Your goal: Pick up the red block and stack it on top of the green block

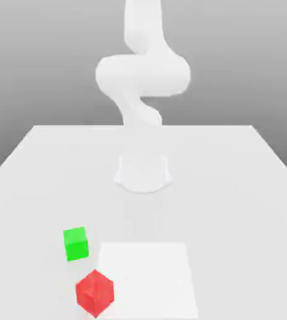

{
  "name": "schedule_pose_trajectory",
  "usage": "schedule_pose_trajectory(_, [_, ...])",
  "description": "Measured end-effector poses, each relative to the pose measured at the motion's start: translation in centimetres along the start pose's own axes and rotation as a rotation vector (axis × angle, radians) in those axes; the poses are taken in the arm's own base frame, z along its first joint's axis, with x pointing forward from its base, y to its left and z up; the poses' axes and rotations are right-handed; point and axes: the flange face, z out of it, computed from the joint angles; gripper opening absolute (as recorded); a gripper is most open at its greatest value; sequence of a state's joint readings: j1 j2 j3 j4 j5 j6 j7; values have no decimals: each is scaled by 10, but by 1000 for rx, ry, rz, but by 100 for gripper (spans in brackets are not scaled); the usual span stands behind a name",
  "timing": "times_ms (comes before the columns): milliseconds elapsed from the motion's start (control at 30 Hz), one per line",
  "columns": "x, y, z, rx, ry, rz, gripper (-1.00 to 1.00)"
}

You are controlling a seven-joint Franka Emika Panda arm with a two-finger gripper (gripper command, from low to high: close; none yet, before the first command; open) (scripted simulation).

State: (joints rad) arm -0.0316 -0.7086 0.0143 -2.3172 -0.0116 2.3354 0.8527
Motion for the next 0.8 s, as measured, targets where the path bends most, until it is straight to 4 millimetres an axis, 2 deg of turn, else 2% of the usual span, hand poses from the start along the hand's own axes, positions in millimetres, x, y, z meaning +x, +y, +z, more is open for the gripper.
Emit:
schedule_pose_trajectory(167, [1, 19, 103, -148, -59, 112, 0])
schedule_pose_trajectory(333, [-8, 57, 197, -285, -118, 224, 0])
schedule_pose_trajectory(567, [-39, 132, 310, -469, -205, 390, 0])
schedule_pose_trajectory(667, [-58, 172, 349, -546, -243, 469, 0])
schedule_pose_trajectory(800, [-95, 220, 395, -642, -302, 562, 0])
